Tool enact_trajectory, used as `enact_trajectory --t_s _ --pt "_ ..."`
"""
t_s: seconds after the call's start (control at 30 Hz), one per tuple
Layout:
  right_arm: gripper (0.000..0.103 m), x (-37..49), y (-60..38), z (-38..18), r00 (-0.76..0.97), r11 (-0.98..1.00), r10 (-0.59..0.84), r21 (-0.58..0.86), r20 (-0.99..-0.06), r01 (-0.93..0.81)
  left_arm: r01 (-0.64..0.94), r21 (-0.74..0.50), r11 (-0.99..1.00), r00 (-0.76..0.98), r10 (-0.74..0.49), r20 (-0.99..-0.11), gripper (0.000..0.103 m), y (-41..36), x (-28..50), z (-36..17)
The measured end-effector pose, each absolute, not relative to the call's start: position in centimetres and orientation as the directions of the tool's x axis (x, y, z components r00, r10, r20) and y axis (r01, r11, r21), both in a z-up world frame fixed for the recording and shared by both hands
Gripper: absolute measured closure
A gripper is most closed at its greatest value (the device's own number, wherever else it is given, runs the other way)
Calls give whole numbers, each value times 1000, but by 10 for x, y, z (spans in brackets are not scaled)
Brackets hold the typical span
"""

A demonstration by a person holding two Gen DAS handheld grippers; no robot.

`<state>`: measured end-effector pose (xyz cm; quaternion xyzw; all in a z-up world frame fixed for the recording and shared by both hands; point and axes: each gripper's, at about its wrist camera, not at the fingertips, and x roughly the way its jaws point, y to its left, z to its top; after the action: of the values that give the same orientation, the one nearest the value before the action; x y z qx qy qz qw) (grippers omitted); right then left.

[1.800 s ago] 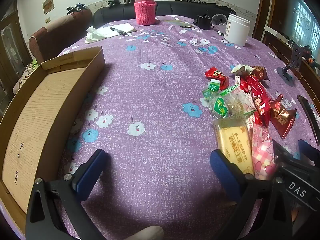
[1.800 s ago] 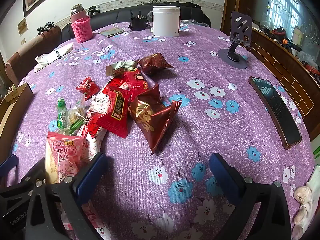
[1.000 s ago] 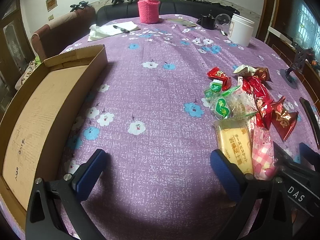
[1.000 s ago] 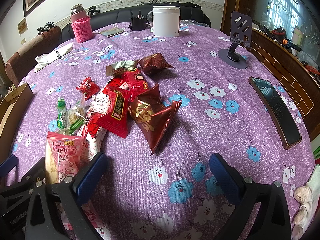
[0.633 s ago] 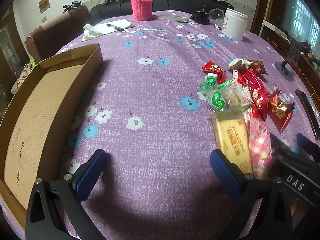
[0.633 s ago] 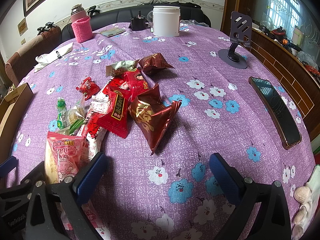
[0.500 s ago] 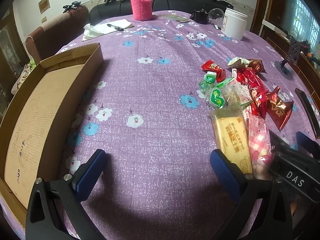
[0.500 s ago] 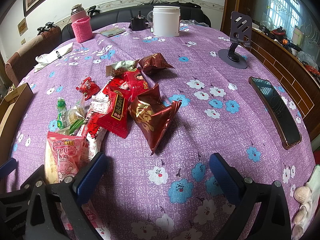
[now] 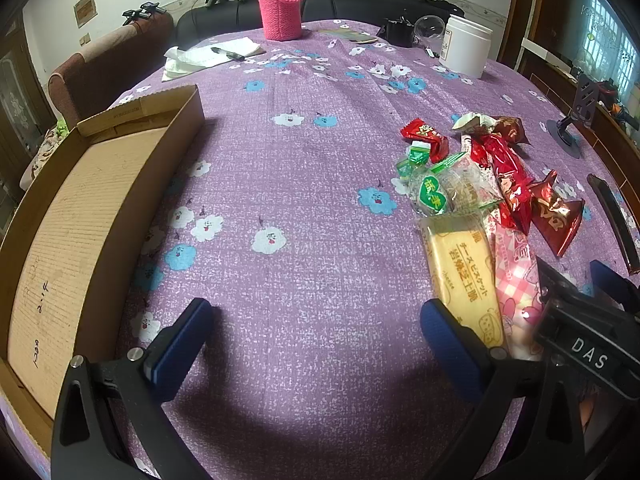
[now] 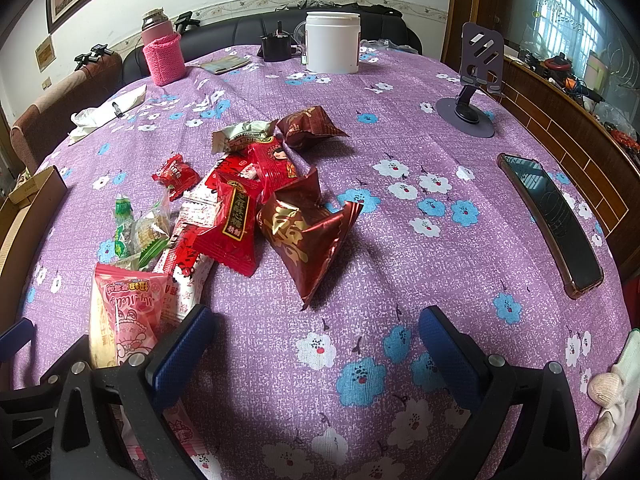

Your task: Organize snacks

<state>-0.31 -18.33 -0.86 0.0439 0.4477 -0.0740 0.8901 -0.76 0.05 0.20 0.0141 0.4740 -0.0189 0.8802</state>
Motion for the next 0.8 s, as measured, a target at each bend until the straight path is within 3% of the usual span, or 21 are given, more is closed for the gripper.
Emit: enact_trajectory --t_s 0.3,0.43,0.53,0.7,0.8 --pt "1 -2 -183 -8 588 985 -92 13 -804 172 76 10 997 536 -33 -843 0 0 -7 3" --pt "1 -1 -183 -8 581 985 -90 13 -809 169 129 -48 990 540 -111 -834 19 8 -20 17" --pt "1 2 -185 -7 567 987 -80 13 -820 159 138 -64 988 627 -137 -767 20 21 -42 48" --pt "1 0 -186 -7 553 996 -42 12 -832 93 107 -6 994 805 -90 -587 20 46 -88 111" --pt "1 -10 -193 1 565 995 -80 -28 -821 101 66 31 997 844 -39 -535 19 61 -105 133"
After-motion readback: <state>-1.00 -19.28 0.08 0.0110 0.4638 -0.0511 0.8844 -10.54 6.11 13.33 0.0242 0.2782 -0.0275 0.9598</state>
